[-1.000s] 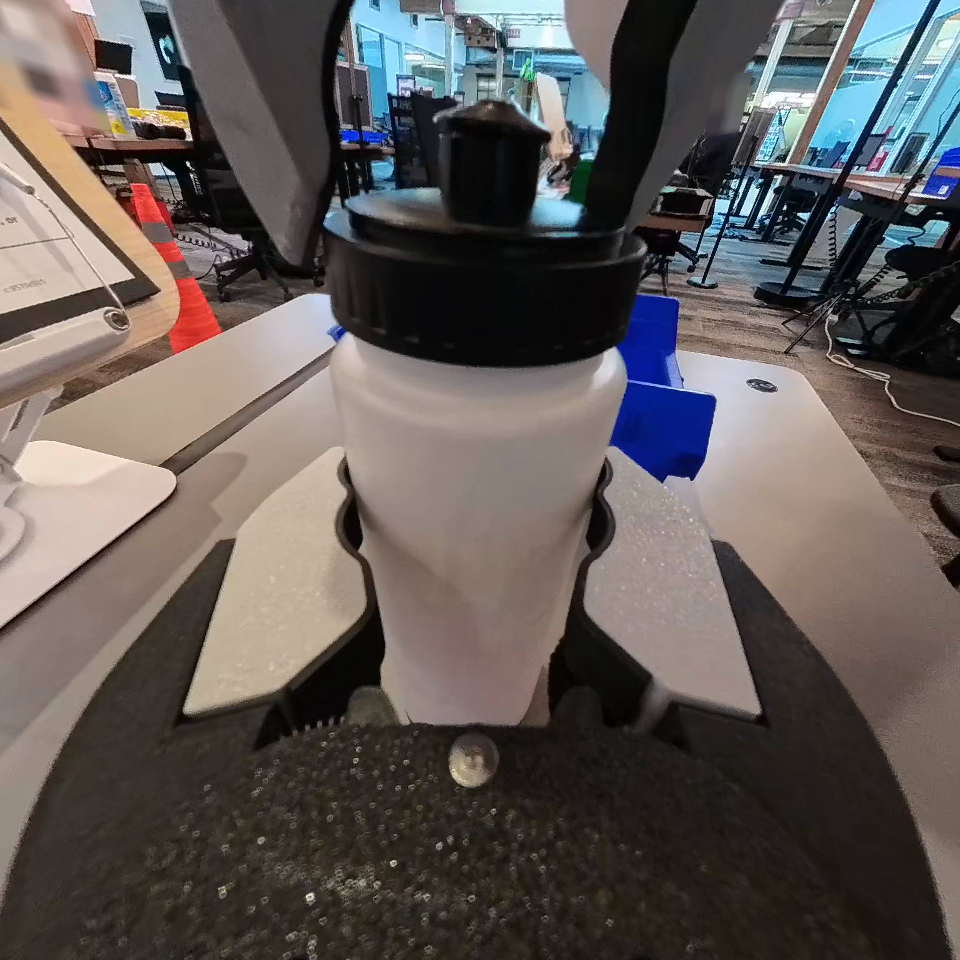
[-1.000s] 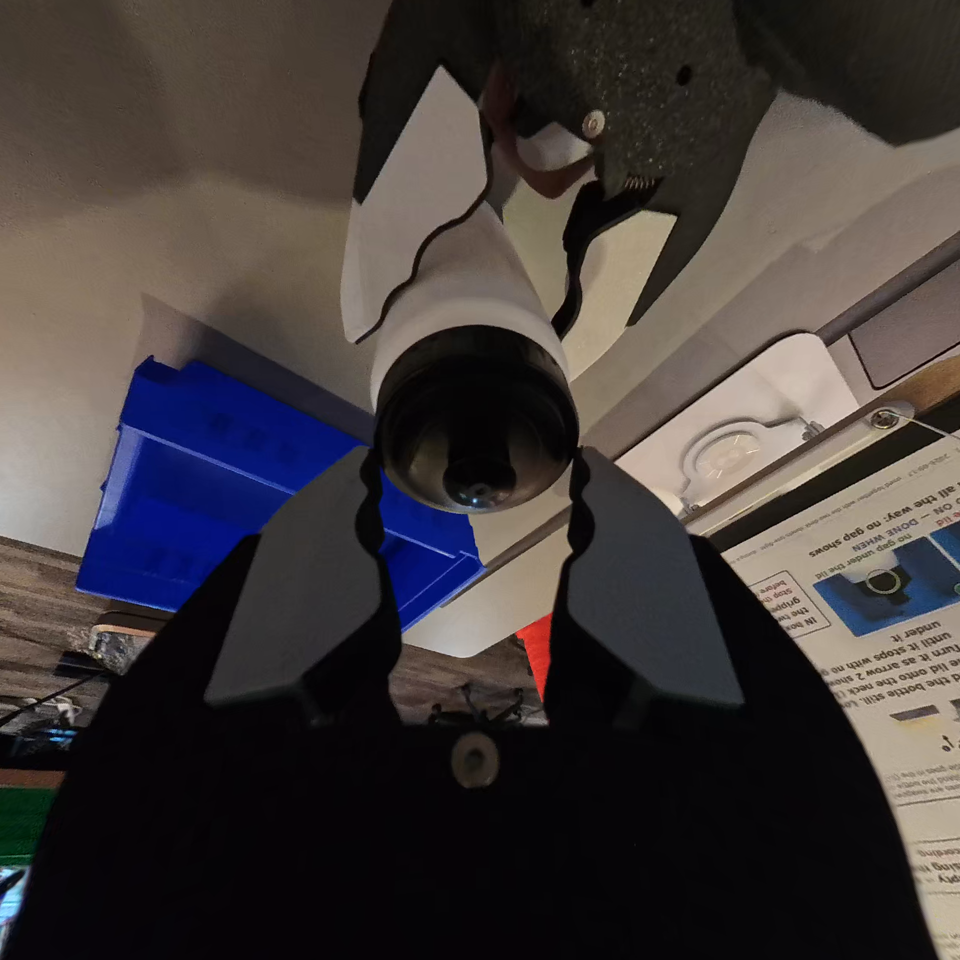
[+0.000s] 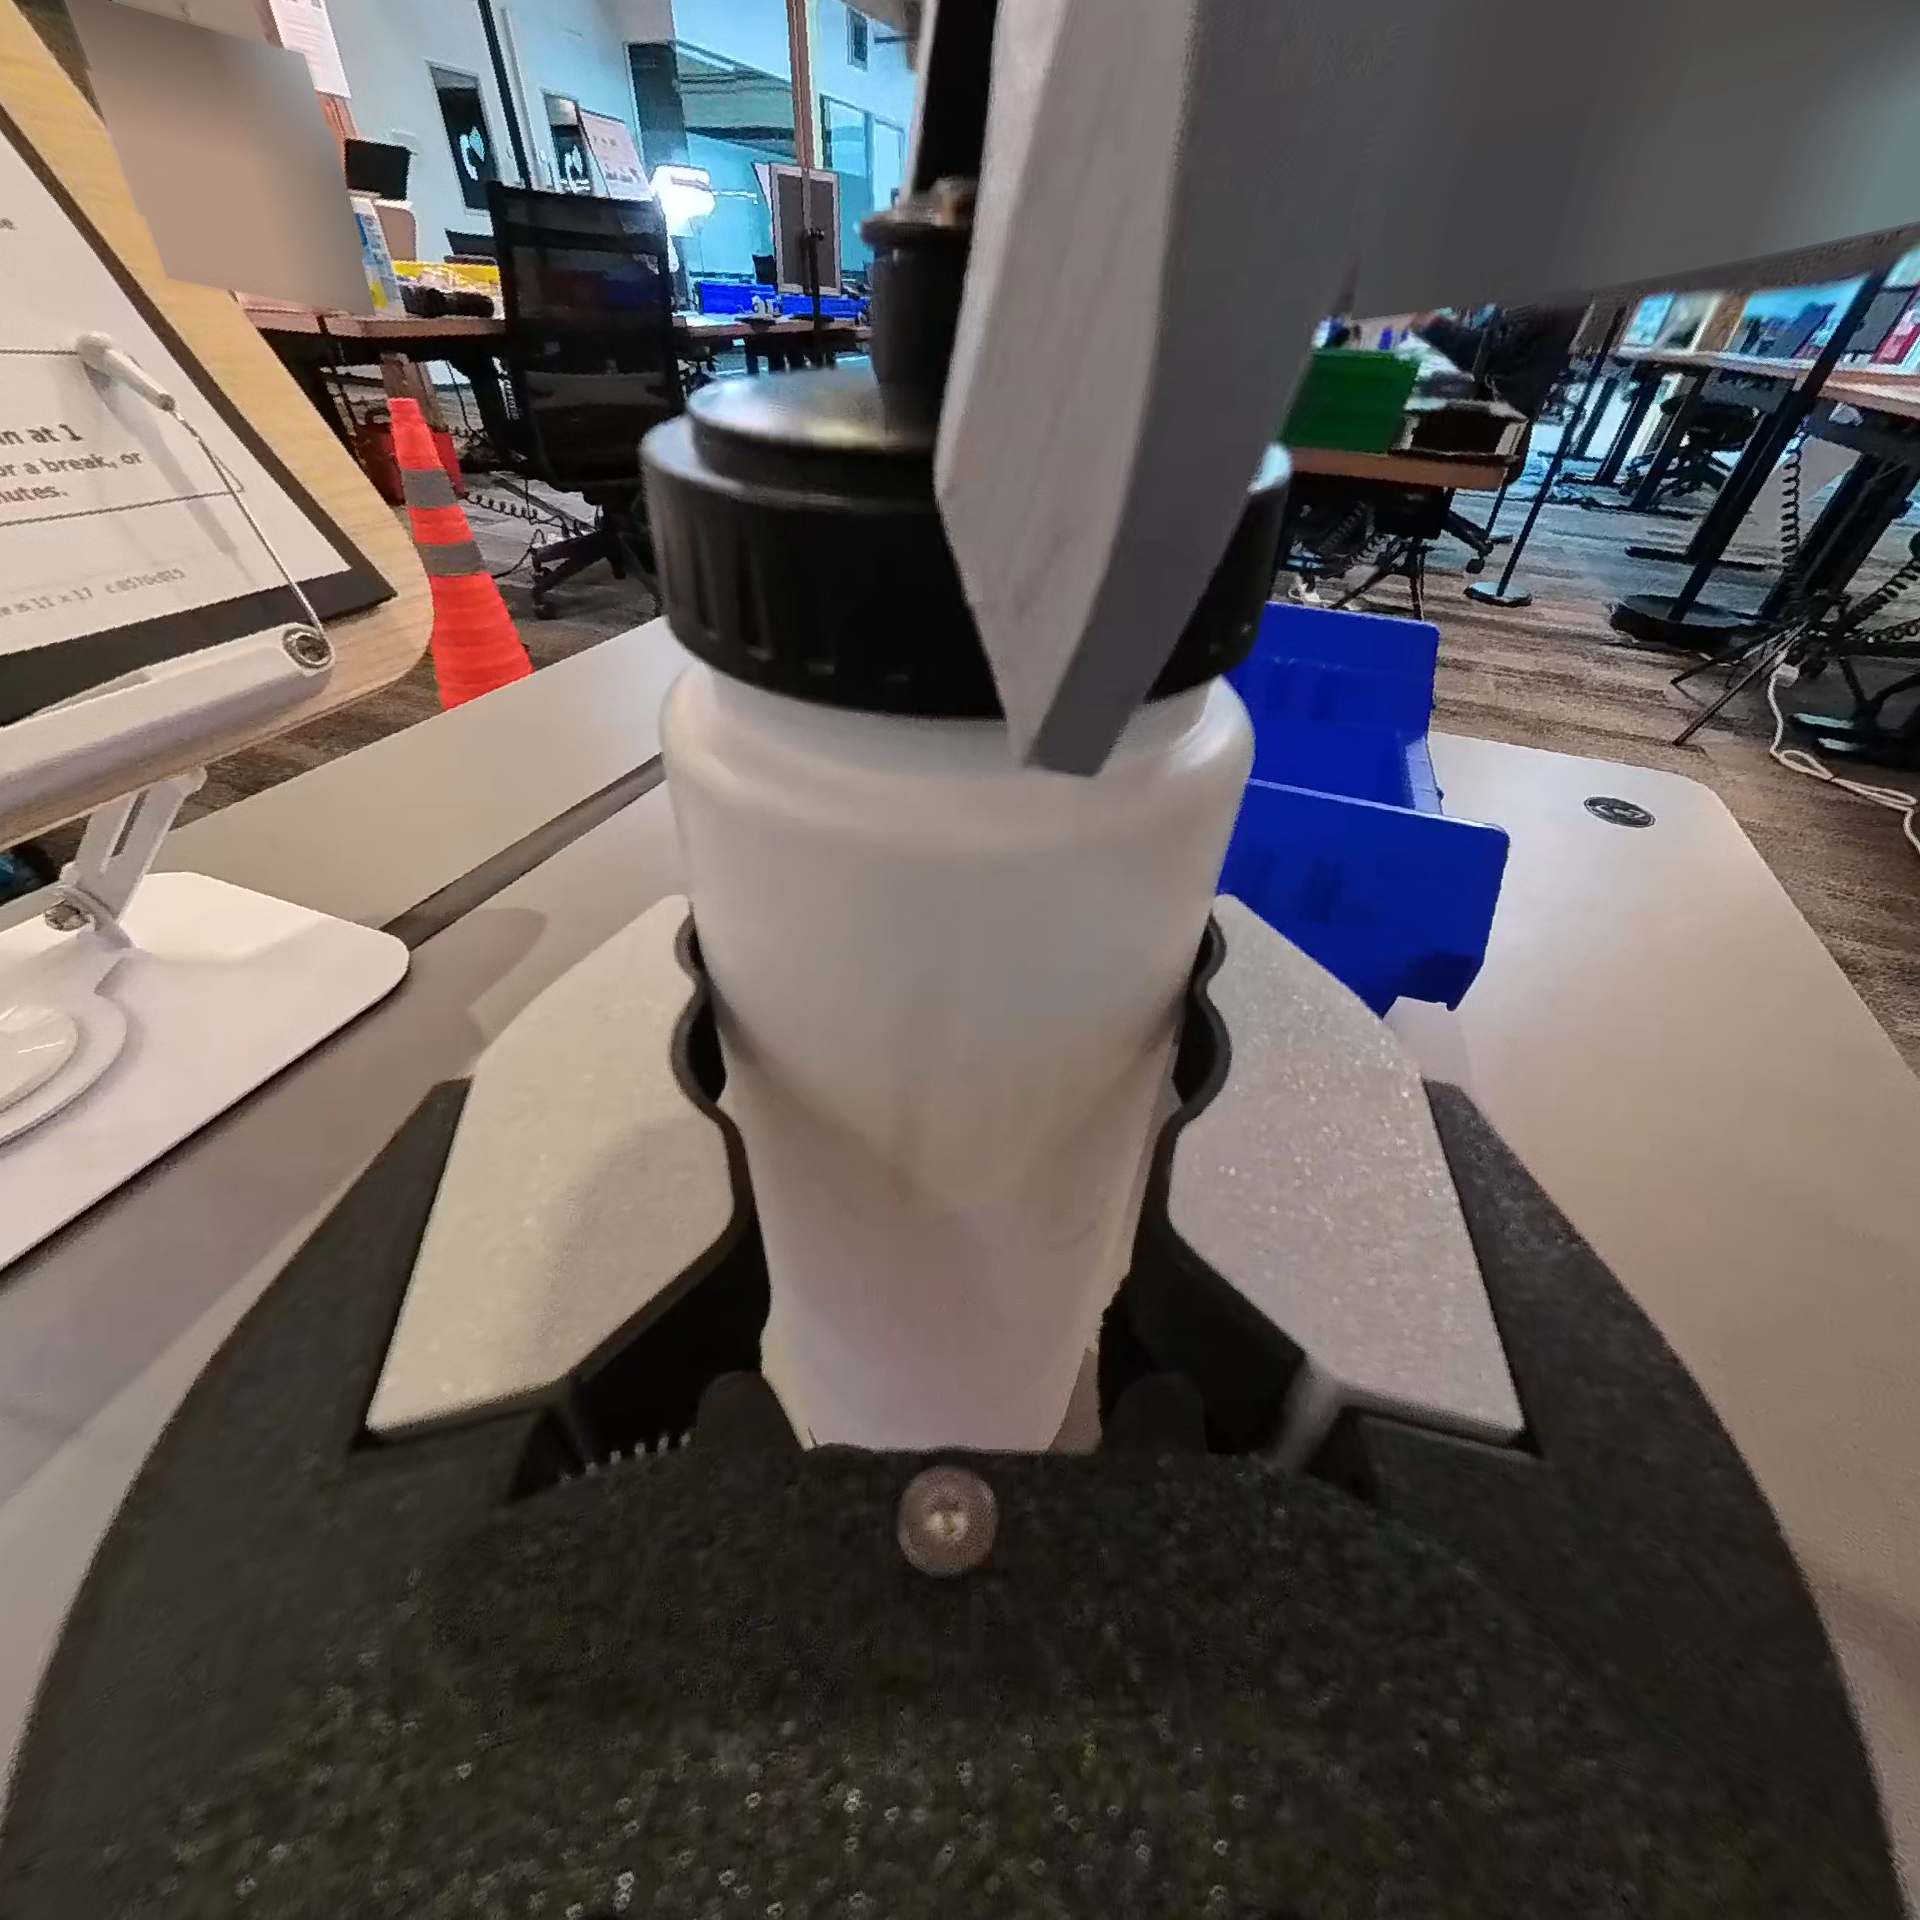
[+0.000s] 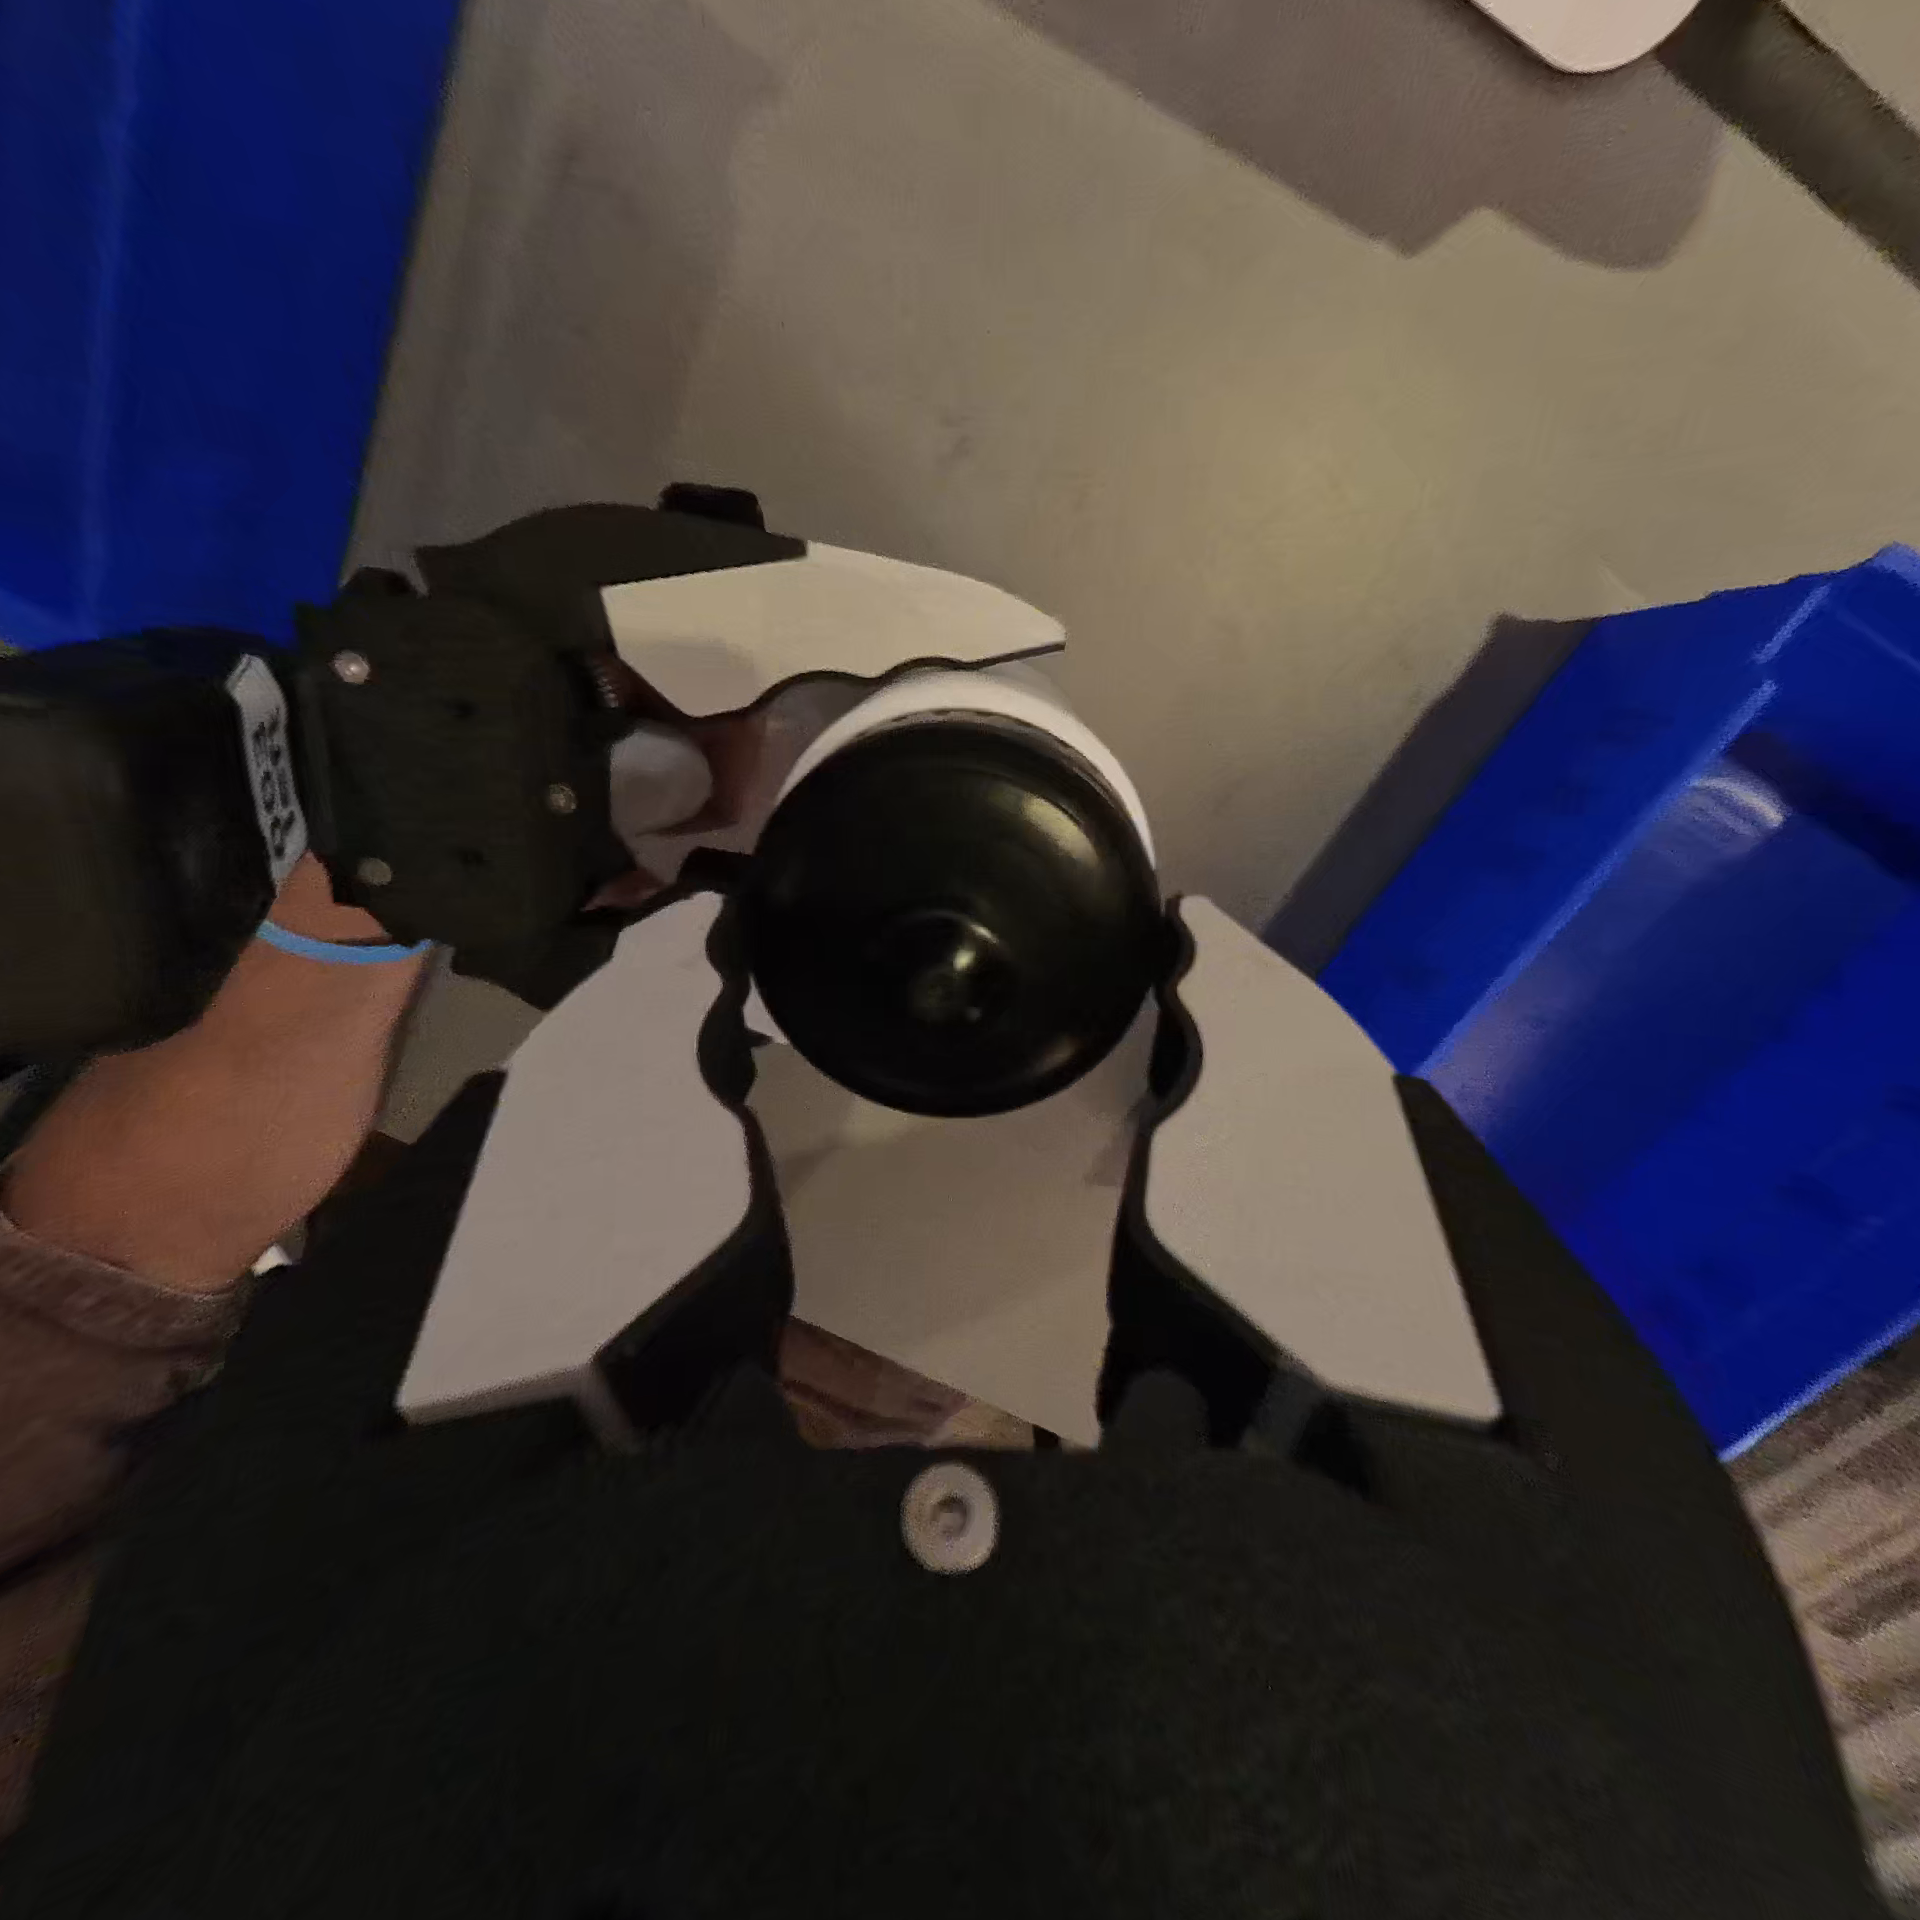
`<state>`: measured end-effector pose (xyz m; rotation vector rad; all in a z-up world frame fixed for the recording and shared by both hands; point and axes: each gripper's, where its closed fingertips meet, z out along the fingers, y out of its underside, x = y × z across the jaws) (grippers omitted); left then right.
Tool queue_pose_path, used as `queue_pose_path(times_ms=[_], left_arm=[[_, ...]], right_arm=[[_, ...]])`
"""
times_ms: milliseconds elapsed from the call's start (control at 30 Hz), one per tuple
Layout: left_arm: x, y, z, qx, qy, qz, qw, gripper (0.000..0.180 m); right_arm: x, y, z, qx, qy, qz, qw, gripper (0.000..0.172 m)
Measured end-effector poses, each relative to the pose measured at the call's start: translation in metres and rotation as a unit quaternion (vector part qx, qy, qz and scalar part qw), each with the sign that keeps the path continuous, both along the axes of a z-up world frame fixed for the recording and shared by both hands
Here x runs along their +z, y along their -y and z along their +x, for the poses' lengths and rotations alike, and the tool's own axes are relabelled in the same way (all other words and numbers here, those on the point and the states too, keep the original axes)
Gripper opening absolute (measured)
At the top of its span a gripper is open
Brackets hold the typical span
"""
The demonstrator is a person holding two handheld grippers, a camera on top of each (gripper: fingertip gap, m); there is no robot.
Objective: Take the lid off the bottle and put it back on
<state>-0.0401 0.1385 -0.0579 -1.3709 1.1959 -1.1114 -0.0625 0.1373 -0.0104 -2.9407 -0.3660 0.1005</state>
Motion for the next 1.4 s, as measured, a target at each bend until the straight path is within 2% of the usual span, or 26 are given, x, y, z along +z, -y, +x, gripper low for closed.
queue_pose_path(times_ms=[200,367,567,700,800,867,967,1033,1167,1300,1400], left_arm=[[0.0,0.001,-0.001,-0.005,-0.004,0.0,1.0,0.086],[-0.001,0.001,-0.001,-0.009,-0.01,0.0,1.0,0.086],[-0.002,0.004,-0.001,-0.024,-0.013,0.001,1.0,0.086],[-0.003,0.005,-0.001,-0.028,-0.016,-0.001,0.999,0.086],[-0.003,0.004,-0.002,-0.036,-0.007,-0.015,0.999,0.086],[-0.004,0.002,-0.003,-0.039,-0.002,-0.023,0.999,0.086],[-0.005,0.003,-0.004,-0.038,-0.009,-0.017,0.999,0.085],[-0.006,0.004,-0.003,-0.037,-0.014,-0.011,0.999,0.085],[-0.006,0.005,-0.002,-0.035,-0.015,-0.008,0.999,0.085],[-0.006,0.006,-0.002,-0.035,-0.015,-0.004,0.999,0.085],[-0.006,0.005,-0.002,-0.034,-0.011,-0.006,0.999,0.085]], right_arm=[[0.001,0.001,0.001,0.117,0.024,-0.019,0.993,0.075],[0.001,0.001,0.002,0.297,0.039,-0.035,0.954,0.075],[0.002,0.002,0.005,0.514,0.074,-0.042,0.854,0.074],[0.004,-0.001,0.008,0.644,0.137,-0.033,0.752,0.074],[0.007,-0.005,0.009,0.704,0.179,-0.033,0.687,0.075],[0.012,-0.008,0.008,0.718,0.196,-0.038,0.666,0.075],[0.023,-0.008,0.001,0.723,0.18,-0.027,0.666,0.074],[0.032,-0.007,-0.002,0.719,0.159,-0.008,0.676,0.074],[0.06,0.001,-0.007,0.679,0.091,0.057,0.727,0.074],[0.11,0.015,-0.015,0.602,-0.012,0.197,0.773,0.074],[0.157,0.032,-0.011,0.509,-0.125,0.341,0.78,0.074]])
